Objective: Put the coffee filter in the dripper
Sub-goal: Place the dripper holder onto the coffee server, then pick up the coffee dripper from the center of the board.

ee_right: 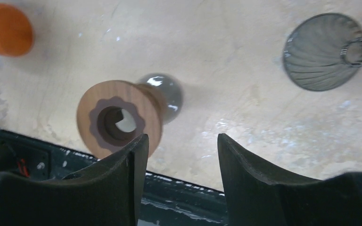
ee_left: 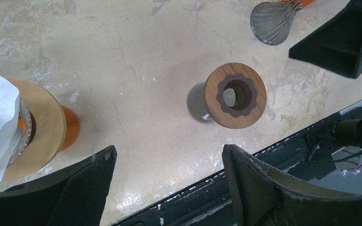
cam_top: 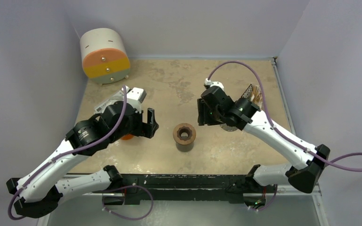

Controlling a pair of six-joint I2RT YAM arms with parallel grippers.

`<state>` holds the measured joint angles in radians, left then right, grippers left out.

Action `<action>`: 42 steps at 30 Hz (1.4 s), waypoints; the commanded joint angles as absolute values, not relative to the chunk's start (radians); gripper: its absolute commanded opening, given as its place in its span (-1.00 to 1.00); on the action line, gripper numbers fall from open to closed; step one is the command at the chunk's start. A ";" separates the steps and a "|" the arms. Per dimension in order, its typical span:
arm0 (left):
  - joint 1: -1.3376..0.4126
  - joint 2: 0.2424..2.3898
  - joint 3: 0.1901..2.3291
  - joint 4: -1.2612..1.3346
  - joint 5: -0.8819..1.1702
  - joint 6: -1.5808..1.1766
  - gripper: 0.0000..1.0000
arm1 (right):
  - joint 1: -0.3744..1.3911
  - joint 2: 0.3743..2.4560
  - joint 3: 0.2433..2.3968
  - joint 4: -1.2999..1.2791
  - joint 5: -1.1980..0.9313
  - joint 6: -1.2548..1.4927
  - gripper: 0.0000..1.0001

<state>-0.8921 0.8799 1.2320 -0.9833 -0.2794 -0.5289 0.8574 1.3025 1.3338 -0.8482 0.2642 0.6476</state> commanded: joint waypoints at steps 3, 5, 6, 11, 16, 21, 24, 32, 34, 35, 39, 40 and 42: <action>-0.889 0.887 1.233 -0.952 -0.287 -0.493 0.63 | 0.750 1.244 1.363 -0.938 0.362 0.538 0.19; -0.890 0.887 1.232 -0.951 -0.291 -0.487 0.63 | 0.702 1.233 1.353 -0.944 0.370 0.505 0.20; -0.888 0.887 1.231 -0.951 -0.291 -0.484 0.63 | 0.685 1.233 1.350 -0.950 0.380 0.494 0.22; -0.888 0.891 1.230 -0.951 -0.297 -0.470 0.63 | 0.598 1.249 1.325 -0.968 0.396 0.457 0.24; -0.889 0.894 1.230 -0.953 -0.296 -0.461 0.63 | 0.471 1.261 1.267 -0.918 0.321 0.436 0.24; -0.890 0.895 1.229 -0.953 -0.290 -0.459 0.63 | 0.389 1.302 1.239 -0.860 0.275 0.441 0.24; -0.890 0.899 1.233 -0.956 -0.287 -0.457 0.63 | 0.344 1.347 1.223 -0.827 0.250 0.455 0.24; -0.888 0.882 1.230 -0.975 -0.296 -0.457 0.63 | 0.284 1.443 1.218 -0.751 0.229 0.463 0.24; -0.889 0.880 1.230 -0.976 -0.298 -0.457 0.63 | 0.278 1.463 1.220 -0.738 0.220 0.465 0.24; -0.888 0.881 1.230 -0.976 -0.299 -0.457 0.63 | 0.275 1.475 1.226 -0.737 0.216 0.466 0.23; -0.889 0.885 1.236 -0.978 -0.301 -0.453 0.63 | 0.267 1.511 1.233 -0.733 0.238 0.463 0.22; -0.888 0.886 1.238 -0.980 -0.301 -0.453 0.63 | 0.266 1.516 1.233 -0.732 0.247 0.461 0.22; -0.888 0.888 1.239 -0.983 -0.304 -0.450 0.63 | 0.265 1.523 1.231 -0.728 0.260 0.458 0.22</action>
